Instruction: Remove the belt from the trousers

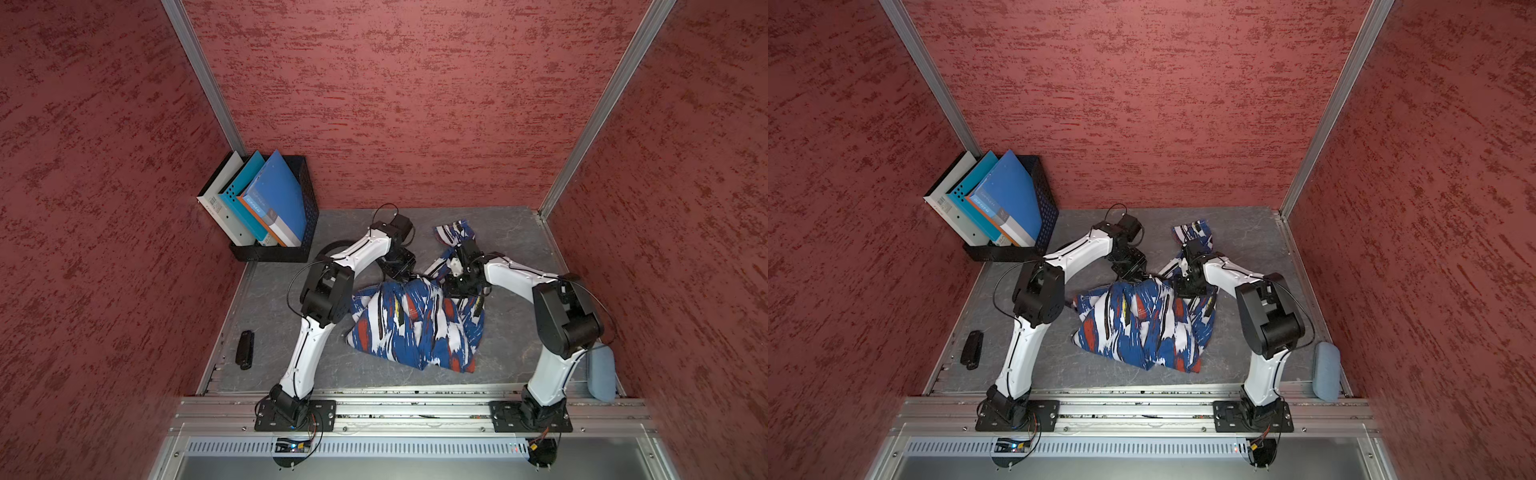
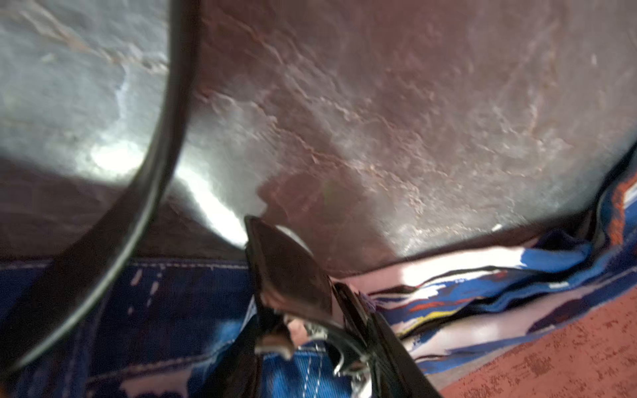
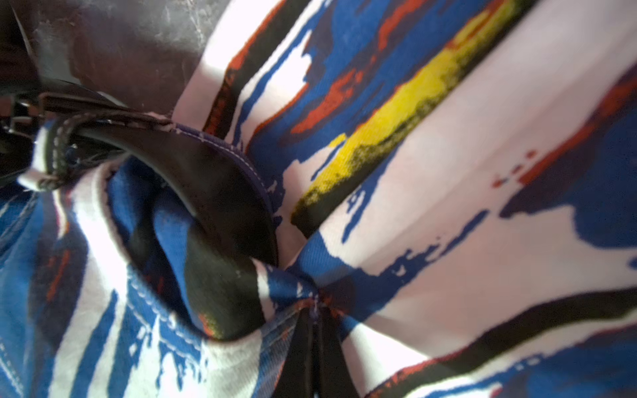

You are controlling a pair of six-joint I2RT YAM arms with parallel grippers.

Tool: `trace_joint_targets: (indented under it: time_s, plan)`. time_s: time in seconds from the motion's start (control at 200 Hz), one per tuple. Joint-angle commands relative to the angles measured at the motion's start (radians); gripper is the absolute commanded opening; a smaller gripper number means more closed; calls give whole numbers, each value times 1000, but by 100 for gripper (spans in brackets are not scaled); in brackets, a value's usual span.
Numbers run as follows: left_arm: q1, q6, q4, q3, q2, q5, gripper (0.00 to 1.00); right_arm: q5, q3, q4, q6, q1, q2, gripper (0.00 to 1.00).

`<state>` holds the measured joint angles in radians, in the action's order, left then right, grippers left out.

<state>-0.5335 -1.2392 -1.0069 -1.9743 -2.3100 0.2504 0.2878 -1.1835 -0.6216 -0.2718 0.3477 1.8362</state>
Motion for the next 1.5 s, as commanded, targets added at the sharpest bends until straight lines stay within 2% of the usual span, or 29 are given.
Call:
trace_joint_targets:
  time_s: [0.0, 0.055, 0.15, 0.341, 0.501, 0.661, 0.767, 1.107, 1.237, 1.358, 1.493]
  plan:
    - [-2, 3, -40, -18, -32, -40, 45, -11, -10, -21, 16, 0, -34, 0]
    - [0, 3, -31, -12, -35, -40, 36, -9, -16, -22, 19, 0, -37, 0]
    - [1, -3, -27, -29, -47, -44, 0, -4, -24, -23, 19, 0, -44, 0]
    - [16, 15, -58, -167, -57, -43, 0, -30, -36, -14, 47, 4, -61, 0]
    - [50, 64, -93, -339, -19, -44, 0, -152, -88, -13, 25, 1, -76, 0]
    - [133, 104, -83, -400, 107, -52, 0, -284, -209, -52, -39, -5, -46, 0]
    - [232, 159, -107, -391, 205, -61, 0, -331, -265, -91, -20, -10, -28, 0]
    - [629, 300, -141, -264, 461, 49, 0, -372, -315, -131, 33, -107, -38, 0]
    - [787, 350, -172, -290, 529, 105, 0, -400, -320, -146, 47, -137, -51, 0]
    - [922, 418, -260, -374, 548, 162, 0, -405, -321, -153, 51, -167, -60, 0]
    - [1024, 538, -338, -496, 590, 128, 0, -442, -347, -187, 63, -190, -44, 0]
